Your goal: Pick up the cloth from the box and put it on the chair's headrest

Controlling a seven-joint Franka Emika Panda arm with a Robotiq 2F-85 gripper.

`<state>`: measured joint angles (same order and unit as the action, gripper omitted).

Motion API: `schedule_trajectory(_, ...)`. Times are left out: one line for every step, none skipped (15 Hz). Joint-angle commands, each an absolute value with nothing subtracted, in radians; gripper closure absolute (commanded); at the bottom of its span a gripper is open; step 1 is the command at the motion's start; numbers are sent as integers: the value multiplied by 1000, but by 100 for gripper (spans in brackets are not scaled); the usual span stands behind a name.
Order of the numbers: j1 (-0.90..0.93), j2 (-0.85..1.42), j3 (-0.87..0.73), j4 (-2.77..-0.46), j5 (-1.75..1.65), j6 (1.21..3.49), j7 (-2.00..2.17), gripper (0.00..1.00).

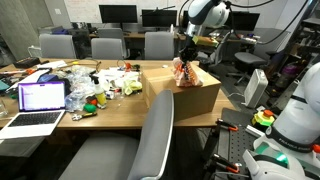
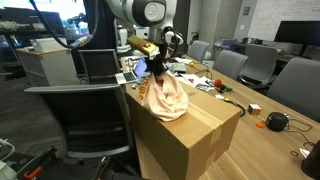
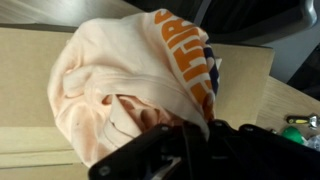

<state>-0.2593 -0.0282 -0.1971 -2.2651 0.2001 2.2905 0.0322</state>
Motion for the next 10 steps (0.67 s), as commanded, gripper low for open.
schedule_trajectory(-234, -151, -190, -2316, 105, 2330, 112, 98)
schedule_trajectory(-231, -173, -185, -2317, 79, 2334, 131, 98)
schedule_trajectory(-229, -195, -179, -2319, 55, 2337, 147, 98)
schedule_trajectory(-229, -218, -172, -2319, 30, 2338, 166, 98)
schedule_trajectory(-228, -241, -164, -2321, 9, 2336, 180, 98)
schedule_trajectory(-229, -263, -155, -2320, -15, 2334, 197, 98)
schedule_trajectory(-230, -281, -145, -2318, -38, 2334, 212, 98)
schedule_trajectory(-231, -303, -134, -2318, -61, 2328, 224, 98)
schedule_trajectory(-232, -318, -121, -2315, -86, 2327, 239, 98)
schedule_trajectory(-232, -335, -109, -2315, -108, 2321, 251, 98)
